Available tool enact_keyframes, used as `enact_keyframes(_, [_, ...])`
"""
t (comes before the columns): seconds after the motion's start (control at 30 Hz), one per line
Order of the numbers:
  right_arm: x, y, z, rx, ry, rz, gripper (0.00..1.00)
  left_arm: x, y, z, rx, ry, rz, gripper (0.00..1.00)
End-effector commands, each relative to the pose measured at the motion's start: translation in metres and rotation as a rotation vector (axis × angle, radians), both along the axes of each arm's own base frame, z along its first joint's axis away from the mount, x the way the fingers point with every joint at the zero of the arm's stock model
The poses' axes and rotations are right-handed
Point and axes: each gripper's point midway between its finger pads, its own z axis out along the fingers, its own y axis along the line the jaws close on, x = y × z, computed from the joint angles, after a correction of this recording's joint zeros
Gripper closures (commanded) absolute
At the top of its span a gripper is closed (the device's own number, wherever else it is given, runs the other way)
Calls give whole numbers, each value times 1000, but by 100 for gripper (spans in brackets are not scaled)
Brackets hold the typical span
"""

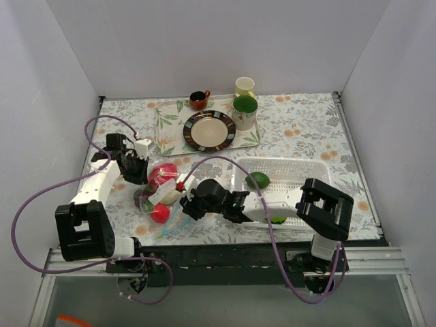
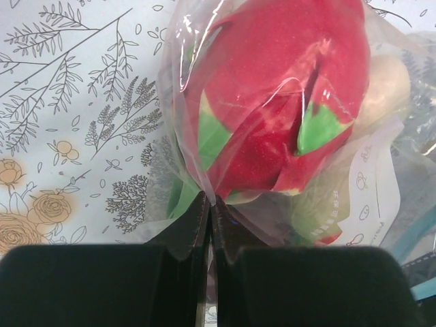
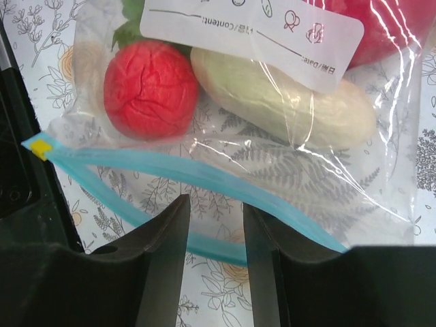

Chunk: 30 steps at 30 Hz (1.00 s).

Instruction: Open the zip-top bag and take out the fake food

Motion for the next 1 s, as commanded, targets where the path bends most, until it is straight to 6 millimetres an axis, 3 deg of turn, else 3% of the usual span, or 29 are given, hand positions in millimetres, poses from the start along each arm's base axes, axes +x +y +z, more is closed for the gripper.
enact_keyframes(0.0, [8,19,16,41,-22,8,53,-4,-7,11,-39,4,-11,100])
enact_keyframes(0.2, [13,22,1,4,-36,-7,22,0,-21,44,-119,-11,-36,100])
enact_keyframes(0.3, [22,25,0,1,-109,-42,2,-4,-27,47,-144,12,-51,100])
enact_keyframes(0.43, [40,24,2,-23,-319,-74,2,-5,-24,27,-98,32,-51,100])
enact_keyframes(0.6, [50,38,3,-63,-445,-58,2,-8,-20,-6,-36,70,-53,100])
enact_keyframes(0.77, [48,55,13,-61,-554,13,2,-6,-18,-33,18,128,-75,100])
enact_keyframes(0.97, [49,67,31,-48,-677,63,2,-4,-31,-48,79,166,-162,100])
